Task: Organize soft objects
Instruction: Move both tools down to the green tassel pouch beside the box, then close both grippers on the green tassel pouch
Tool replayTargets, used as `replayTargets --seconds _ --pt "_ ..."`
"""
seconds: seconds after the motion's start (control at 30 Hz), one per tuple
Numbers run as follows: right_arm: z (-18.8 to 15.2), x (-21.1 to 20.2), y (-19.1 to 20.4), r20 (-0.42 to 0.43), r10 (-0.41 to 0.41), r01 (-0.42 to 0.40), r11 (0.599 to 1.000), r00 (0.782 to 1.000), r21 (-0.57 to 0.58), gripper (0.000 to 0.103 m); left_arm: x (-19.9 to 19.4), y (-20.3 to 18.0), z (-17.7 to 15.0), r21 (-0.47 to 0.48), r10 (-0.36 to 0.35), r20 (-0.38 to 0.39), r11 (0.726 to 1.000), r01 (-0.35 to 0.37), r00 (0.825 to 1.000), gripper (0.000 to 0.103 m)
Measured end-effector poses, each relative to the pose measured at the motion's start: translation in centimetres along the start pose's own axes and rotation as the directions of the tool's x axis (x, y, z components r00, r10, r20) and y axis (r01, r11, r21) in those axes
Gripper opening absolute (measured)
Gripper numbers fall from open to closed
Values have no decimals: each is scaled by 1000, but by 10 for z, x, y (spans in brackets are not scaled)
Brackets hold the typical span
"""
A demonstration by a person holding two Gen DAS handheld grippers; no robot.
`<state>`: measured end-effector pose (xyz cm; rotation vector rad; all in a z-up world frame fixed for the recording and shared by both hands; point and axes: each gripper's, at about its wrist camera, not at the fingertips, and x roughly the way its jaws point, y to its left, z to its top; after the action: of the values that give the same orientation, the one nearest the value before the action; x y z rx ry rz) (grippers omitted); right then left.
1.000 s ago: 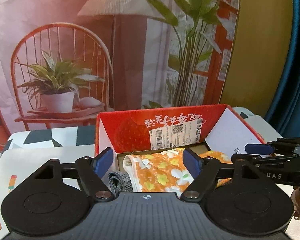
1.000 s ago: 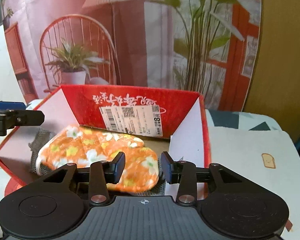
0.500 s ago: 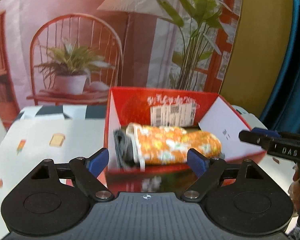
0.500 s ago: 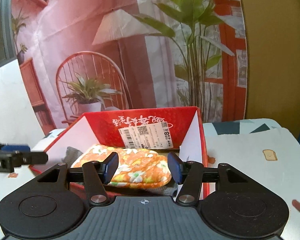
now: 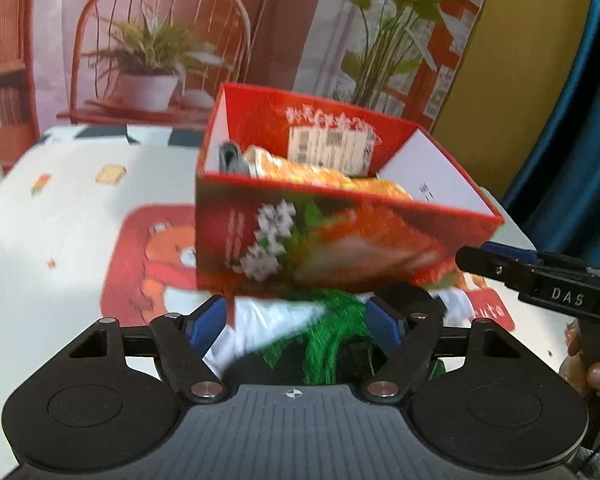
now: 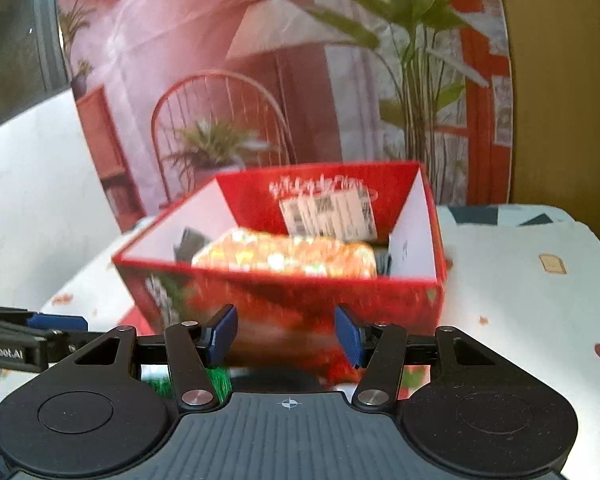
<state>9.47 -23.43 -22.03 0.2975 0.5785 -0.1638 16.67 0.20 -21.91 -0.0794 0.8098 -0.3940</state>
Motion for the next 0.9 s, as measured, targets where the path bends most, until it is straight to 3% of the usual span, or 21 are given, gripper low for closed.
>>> replayTargets --seconds 0.27,0.47,0.9 --pt "-47 -11 -6 -140 -11 7 1000 990 -28 50 10 -9 -23 -15 -46 -53 999 46 998 72" --pt "-69 -8 2 -248 39 -54 997 968 -56 50 14 -21 -32 8 -93 -82 996 94 992 65" --pt "-79 6 11 -320 139 -165 985 937 -55 50 23 -24 -38 -15 -153 -121 988 153 981 63"
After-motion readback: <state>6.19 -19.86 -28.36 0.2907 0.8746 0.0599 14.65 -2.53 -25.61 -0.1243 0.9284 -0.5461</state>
